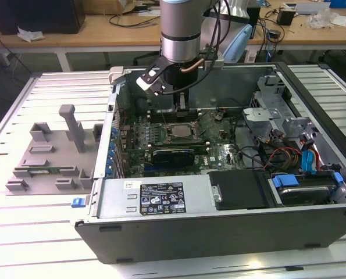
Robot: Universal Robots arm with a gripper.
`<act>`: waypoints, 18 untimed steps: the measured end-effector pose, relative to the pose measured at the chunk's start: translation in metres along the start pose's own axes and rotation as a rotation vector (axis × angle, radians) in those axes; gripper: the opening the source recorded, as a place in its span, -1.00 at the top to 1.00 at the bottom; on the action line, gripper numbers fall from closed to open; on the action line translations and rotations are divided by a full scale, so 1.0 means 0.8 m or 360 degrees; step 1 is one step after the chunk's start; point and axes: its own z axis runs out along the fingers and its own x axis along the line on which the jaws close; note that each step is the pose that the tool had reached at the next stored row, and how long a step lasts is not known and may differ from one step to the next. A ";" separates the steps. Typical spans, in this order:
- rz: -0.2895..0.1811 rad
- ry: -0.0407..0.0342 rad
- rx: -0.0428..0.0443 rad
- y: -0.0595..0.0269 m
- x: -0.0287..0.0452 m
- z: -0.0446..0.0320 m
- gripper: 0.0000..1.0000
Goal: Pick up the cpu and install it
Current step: 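Close the cpu cover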
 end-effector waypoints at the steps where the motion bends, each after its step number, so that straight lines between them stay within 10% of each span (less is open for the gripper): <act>1: 0.0000 0.0000 0.0003 0.000 0.0000 0.0000 0.79; 18: 0.0000 0.0000 0.0011 0.001 0.0000 -0.0294 0.79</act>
